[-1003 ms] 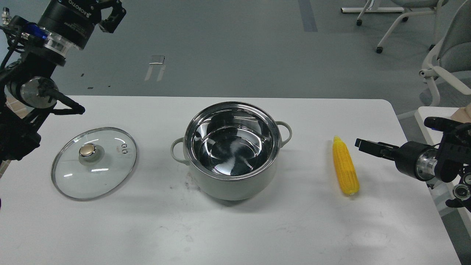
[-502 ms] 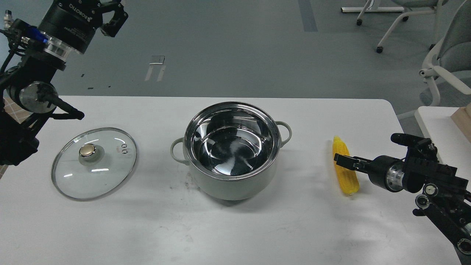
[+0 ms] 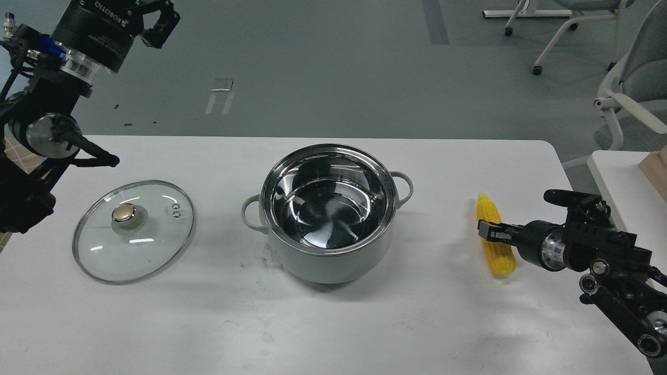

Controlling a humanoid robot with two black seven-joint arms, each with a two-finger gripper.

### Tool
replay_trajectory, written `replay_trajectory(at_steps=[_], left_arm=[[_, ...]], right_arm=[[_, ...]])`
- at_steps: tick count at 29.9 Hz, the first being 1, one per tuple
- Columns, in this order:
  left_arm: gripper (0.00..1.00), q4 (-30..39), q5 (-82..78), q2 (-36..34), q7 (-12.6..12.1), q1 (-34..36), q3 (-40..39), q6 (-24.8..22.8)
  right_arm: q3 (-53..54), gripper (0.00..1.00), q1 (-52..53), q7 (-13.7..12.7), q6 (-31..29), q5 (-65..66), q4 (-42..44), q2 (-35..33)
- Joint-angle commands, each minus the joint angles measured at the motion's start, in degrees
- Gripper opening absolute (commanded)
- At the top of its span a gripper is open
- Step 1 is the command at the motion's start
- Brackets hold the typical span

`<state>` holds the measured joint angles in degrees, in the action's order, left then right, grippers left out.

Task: Open pot and put corn in
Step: 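Carry the corn over the open pot and lower it inside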

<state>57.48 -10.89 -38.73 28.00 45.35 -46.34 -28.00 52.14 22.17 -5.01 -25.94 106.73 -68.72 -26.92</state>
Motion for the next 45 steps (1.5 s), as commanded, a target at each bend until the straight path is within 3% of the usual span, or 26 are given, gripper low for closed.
replay_trajectory(at_steps=[1, 8, 14, 22, 25, 32, 33, 38, 40, 45], left_arm=[[0.98, 0.0, 0.0, -0.5, 0.0, 0.0, -0.1, 0.0], [0.98, 0.5, 0.0, -1.4, 0.0, 0.1, -0.1, 0.0], [0.98, 0.5, 0.0, -1.3, 0.0, 0.0, -0.1, 0.0], [0.98, -0.2, -0.1, -1.3, 0.0, 0.0, 0.1, 0.0], [0.98, -0.3, 0.0, -1.6, 0.0, 0.0, 0.0, 0.0], [0.98, -0.4, 0.1, -3.7, -0.3, 0.0, -0.2, 0.0], [0.98, -0.4, 0.1, -3.8, -0.3, 0.0, -0.2, 0.0], [0.98, -0.3, 0.1, -3.8, -0.1, 0.0, -0.2, 0.0], [0.98, -0.4, 0.2, -3.8, -0.1, 0.0, -0.2, 0.0], [0.98, -0.3, 0.2, -4.1, -0.1, 0.0, -0.2, 0.0]], right_arm=[[2.6, 0.00, 0.2, 0.1, 3.6, -0.2, -0.9, 0.0], [13.7, 0.00, 2.8, 1.0, 4.1, -4.0, -9.9, -0.1], [8.4, 0.00, 9.9, 0.9, 4.0, -4.3, -17.5, 4.1], [-8.9, 0.00, 19.2, 0.3, 4.1, -3.2, -14.6, 11.5], [-14.4, 0.00, 20.2, 0.3, 4.1, 3.9, -10.7, 14.9], [-15.1, 0.01, 19.5, 0.3, 4.5, 9.0, -5.9, 18.5], [-15.1, 0.10, 19.4, 0.3, 4.5, 9.0, -6.1, 18.6], [-15.3, 0.32, 18.9, 0.4, 4.5, 9.0, -6.5, 18.6], [-15.5, 0.50, 18.9, 0.7, 4.5, 8.9, -6.6, 18.6], [-15.6, 0.77, 18.2, 0.9, 4.8, 8.5, -6.7, 19.5]])
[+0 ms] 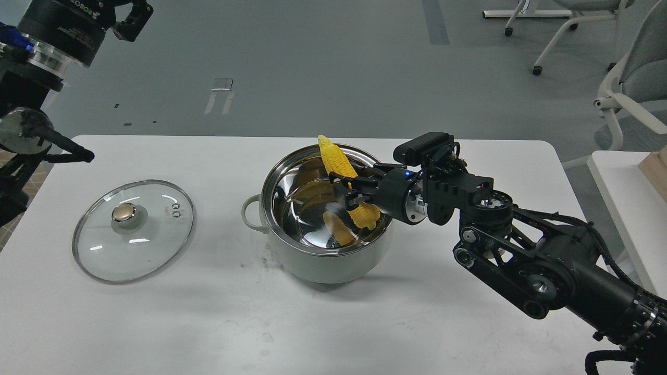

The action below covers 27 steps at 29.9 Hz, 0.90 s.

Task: Open pot and put corn in
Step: 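Carry the corn over the open pot and lower it inside, then open the right gripper and lift it away from the pot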

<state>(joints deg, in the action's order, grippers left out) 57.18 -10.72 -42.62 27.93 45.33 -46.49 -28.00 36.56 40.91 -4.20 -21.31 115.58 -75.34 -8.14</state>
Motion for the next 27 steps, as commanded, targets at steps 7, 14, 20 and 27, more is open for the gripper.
replay_trajectory(at_steps=[7, 14, 20, 27], left_arm=[[0.98, 0.1, 0.0, -0.6, 0.0, 0.0, 0.0, 0.0], [0.98, 0.1, 0.0, -0.7, -0.1, 0.0, 0.0, 0.0], [0.98, 0.1, 0.0, -1.2, -0.1, 0.3, -0.1, 0.0], [0.98, -0.1, 0.1, -1.4, -0.2, 0.3, 0.0, 0.0]], right_arm=[[0.7, 0.96, -1.0, 0.1, 0.6, -0.4, -0.1, 1.2], [10.9, 0.99, -0.9, 0.1, 4.8, -4.8, 0.2, 3.6], [27.5, 1.00, -1.4, 0.1, 5.1, -12.5, -2.7, 4.2], [39.0, 1.00, 3.1, 0.2, 5.0, -29.8, -0.5, 4.5]])
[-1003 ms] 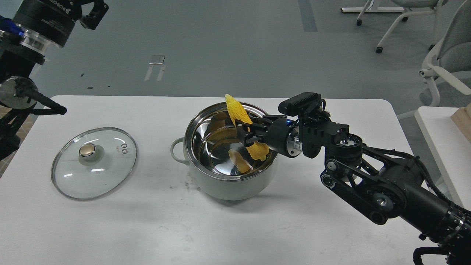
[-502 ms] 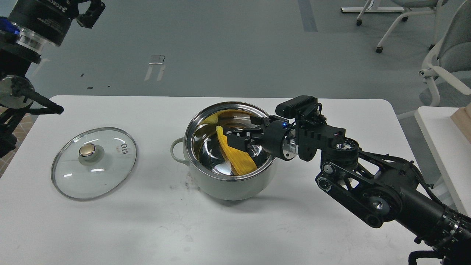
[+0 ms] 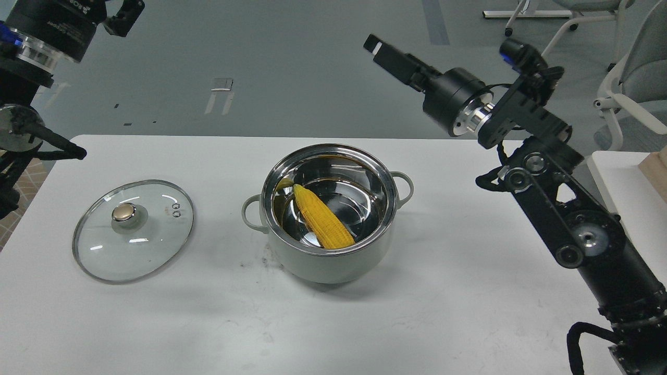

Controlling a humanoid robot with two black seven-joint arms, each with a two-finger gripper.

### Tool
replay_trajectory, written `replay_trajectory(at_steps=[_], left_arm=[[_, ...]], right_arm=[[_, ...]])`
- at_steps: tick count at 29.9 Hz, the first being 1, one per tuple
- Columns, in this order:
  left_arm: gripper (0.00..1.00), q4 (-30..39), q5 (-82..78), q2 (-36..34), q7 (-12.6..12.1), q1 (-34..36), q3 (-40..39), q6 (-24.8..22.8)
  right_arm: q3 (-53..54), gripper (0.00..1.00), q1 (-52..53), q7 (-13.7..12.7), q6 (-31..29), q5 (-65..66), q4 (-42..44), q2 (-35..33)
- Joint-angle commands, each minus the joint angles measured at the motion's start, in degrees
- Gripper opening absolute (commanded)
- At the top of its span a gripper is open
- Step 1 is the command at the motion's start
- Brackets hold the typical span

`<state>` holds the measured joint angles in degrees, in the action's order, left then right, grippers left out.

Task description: Open pot and put corn in

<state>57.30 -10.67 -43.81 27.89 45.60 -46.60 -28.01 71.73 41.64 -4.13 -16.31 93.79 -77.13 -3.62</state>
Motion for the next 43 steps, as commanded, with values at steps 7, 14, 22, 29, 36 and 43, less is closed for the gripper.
replay_trajectory(at_steps=[7, 14, 22, 29, 36, 43], left_arm=[[0.98, -3.6, 0.2, 2.7, -0.3, 1.6, -0.1, 0.0], [0.98, -11.0, 0.2, 9.4, -3.5, 4.3, -0.1, 0.0], [0.98, -15.0, 0.0, 10.1, -3.0, 4.3, -0.9, 0.0], [0.98, -17.8, -0.9, 10.6, -4.4, 8.1, -0.2, 0.0], [0.98, -22.6, -1.2, 13.8, -8.0, 10.8, 0.1, 0.0], [0.98, -22.7, -0.9, 16.0, -7.9, 10.1, -0.1, 0.0]], right_arm=[[9.2, 1.00, 3.8, 1.2, -0.6, -27.3, 9.9, -4.2], [12.3, 1.00, 10.4, 0.8, -0.6, -46.5, 25.4, -10.3], [11.9, 0.99, 11.7, 1.3, -5.8, -58.4, 31.3, -11.5], [11.9, 1.00, 10.7, 1.4, -11.7, -58.5, 31.4, -10.4], [12.6, 1.00, 8.7, 1.4, -11.7, -58.6, 32.6, -10.4], [12.6, 1.00, 9.0, 1.4, -11.7, -58.6, 32.4, -10.4]])
